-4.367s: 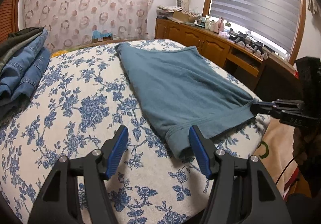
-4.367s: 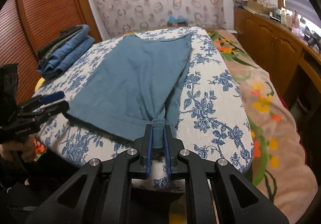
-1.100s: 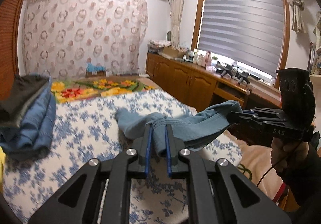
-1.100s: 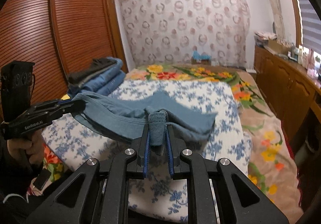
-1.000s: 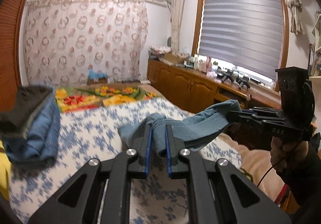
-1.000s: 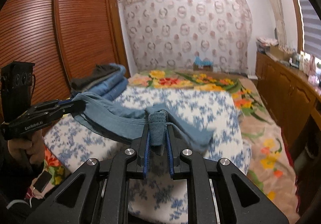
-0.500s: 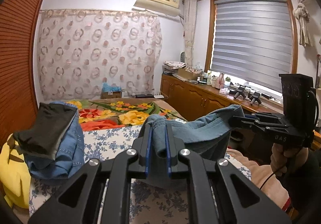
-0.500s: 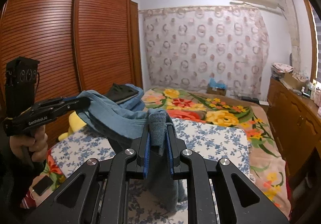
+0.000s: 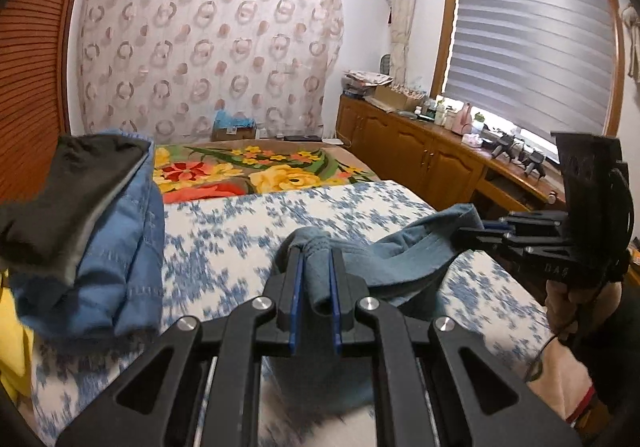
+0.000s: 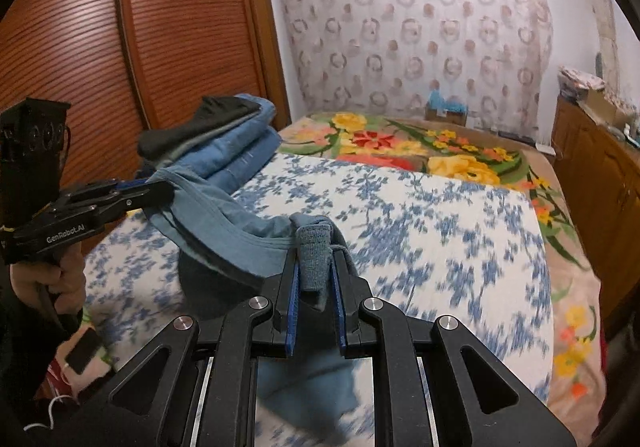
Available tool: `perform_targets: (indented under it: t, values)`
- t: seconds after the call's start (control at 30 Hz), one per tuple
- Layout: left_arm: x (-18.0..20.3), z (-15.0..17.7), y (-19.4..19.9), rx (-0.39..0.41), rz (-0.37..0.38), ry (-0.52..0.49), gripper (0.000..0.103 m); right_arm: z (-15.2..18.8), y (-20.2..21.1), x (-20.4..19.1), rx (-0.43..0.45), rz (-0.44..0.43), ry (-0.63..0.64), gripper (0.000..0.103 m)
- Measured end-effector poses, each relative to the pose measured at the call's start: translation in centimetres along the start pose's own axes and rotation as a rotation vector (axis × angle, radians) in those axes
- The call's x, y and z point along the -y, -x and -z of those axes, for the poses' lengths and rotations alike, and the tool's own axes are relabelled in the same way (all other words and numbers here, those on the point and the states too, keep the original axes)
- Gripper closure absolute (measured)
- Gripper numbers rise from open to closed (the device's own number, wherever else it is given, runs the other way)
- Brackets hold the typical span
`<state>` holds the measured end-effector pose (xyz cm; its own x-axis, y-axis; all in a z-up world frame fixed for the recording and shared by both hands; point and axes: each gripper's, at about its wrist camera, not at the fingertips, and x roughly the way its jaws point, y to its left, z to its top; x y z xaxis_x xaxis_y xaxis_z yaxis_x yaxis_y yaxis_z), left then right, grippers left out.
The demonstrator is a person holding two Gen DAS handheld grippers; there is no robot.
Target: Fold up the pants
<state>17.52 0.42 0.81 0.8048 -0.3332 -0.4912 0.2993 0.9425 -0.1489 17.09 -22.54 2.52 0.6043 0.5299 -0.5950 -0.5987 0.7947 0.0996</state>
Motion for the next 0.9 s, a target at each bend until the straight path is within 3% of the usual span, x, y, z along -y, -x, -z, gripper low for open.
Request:
perform_targets:
  t: [0.2,0.4,0.53,0.7,0.9]
  values:
    - [-0.7,-5.9,-2.5,0.046,-0.034,-0.032,0.095,-6.2,-2.0,2.9,0.035,0.041,0.026,0.091]
    - [-0.5,-12.5,-1.6,0.172,-0.069,-0.074,0.095,-13.1,-0.8,4.9,0.161,0.082,0.054,0.091]
    - [-0.2,-15.0,-0.2,0.226,-0.071,-0.116,0.094,-15.3,1.0,5.1,0.249,0.099,0.060,0.091]
    - [-0.4,-12.5,0.2,0.181,-0.084,-0.153,0.094,-13.1,1.0,4.2,0.220,0.082,0.063,0.091]
    - [-0.2,-4.8,-0.2,0.037,-0.079,-0.125,0.094,-5.8,-1.6,2.5,0.051,0.040,0.033,0.091]
